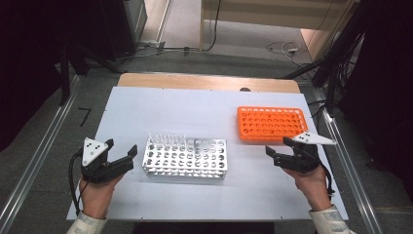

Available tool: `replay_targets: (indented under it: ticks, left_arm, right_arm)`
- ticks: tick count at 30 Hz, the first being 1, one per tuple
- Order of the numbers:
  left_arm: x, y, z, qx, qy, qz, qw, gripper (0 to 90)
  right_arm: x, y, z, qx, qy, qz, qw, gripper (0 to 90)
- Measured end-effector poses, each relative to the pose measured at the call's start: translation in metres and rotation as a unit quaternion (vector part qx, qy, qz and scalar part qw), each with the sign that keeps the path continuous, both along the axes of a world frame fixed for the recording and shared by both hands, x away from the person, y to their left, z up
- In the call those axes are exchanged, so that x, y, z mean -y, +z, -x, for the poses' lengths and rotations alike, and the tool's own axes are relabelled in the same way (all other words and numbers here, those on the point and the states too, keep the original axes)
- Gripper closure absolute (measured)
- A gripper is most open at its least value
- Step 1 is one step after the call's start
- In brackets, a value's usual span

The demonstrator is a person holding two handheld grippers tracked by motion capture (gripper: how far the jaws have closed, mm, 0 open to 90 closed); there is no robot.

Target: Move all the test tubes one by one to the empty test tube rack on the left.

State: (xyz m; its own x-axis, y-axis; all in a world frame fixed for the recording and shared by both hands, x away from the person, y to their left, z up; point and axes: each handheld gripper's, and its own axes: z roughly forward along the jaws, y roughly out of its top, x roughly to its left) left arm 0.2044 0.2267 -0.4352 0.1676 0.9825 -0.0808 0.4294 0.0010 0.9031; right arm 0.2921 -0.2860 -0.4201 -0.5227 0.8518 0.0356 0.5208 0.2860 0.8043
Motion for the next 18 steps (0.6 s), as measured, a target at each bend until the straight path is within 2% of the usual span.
replay_targets:
  ticks: [7, 10, 12, 15, 18]
  left_arm:
    - [-0.008, -0.007, 0.002, -0.005, 0.017, -0.015, 0.9997, 20.1]
    - [-0.011, -0.011, 0.002, -0.010, 0.026, -0.014, 0.9995, 18.6]
    - [-0.013, -0.015, 0.001, -0.016, 0.030, -0.016, 0.9993, 16.7]
    - [-0.017, -0.022, -0.001, -0.029, 0.039, -0.019, 0.9986, 15.0]
    - [-0.024, -0.031, -0.003, -0.044, 0.052, -0.010, 0.9976, 13.9]
  right_arm:
    - [0.020, -0.004, 0.005, 0.003, -0.022, 0.003, 0.9998, 21.8]
    - [0.030, -0.009, 0.007, 0.004, -0.039, 0.009, 0.9992, 21.8]
    - [0.039, -0.012, 0.007, 0.005, -0.052, 0.014, 0.9986, 21.8]
    - [0.052, -0.018, 0.008, -0.001, -0.072, 0.008, 0.9974, 21.8]
    - [0.065, -0.026, 0.009, -0.009, -0.095, 0.008, 0.9954, 21.8]
